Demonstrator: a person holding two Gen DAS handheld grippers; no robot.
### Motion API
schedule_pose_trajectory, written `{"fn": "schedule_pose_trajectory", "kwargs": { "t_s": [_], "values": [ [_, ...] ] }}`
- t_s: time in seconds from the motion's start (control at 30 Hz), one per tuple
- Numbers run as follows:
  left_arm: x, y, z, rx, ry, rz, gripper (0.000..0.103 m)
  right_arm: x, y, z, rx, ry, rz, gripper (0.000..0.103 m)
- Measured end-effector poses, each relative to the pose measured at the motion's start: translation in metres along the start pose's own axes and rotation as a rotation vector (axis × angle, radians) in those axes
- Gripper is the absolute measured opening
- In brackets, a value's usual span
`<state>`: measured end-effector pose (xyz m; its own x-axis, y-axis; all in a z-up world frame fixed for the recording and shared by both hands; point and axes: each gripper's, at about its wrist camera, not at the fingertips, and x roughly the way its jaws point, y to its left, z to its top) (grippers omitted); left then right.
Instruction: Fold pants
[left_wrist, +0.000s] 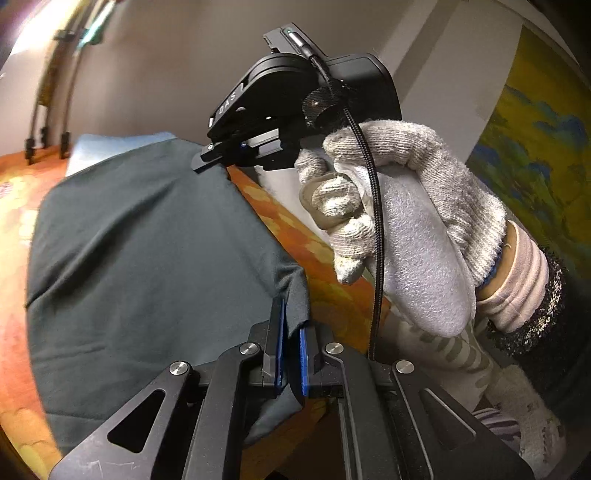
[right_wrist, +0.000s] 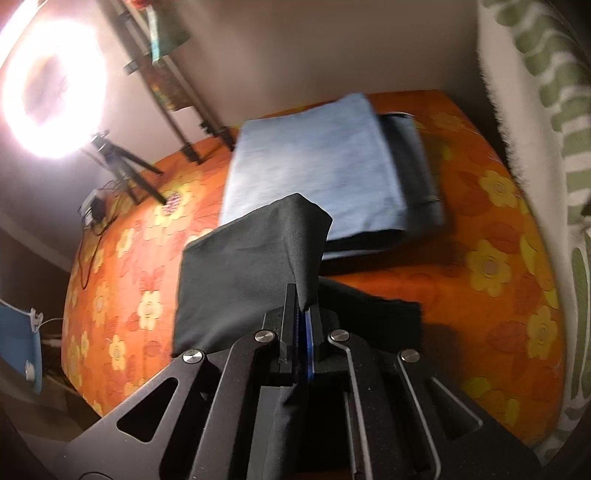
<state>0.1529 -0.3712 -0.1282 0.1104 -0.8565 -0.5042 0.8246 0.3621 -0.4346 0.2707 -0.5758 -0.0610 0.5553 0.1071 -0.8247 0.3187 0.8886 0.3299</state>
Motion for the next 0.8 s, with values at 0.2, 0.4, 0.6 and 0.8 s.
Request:
{"fn": "schedule_pose_trajectory", "kwargs": {
  "t_s": [0.2,0.4,0.6,0.8],
  "values": [
    [0.034,-0.005,0.007,0.022,0.046,-0.029,0.005,0.002,-0.041,-0.006,0.048,0.006,-0.02,0.003],
    [0.049,-0.001,0.007,0.04,0.081,-0.027,0.005,0.014,-0.063,-0.01,0.075,0.023,-0.003,0.003],
    [0.049,-0.004,0.007,0.055,0.103,-0.02,0.005,0.025,-0.071,-0.009,0.074,0.033,-0.008,0.003],
    [0.051,-0.016,0.004,0.072,0.135,-0.019,0.006,0.035,-0.078,-0.011,0.052,0.046,-0.084,0.003]
  ]
}}
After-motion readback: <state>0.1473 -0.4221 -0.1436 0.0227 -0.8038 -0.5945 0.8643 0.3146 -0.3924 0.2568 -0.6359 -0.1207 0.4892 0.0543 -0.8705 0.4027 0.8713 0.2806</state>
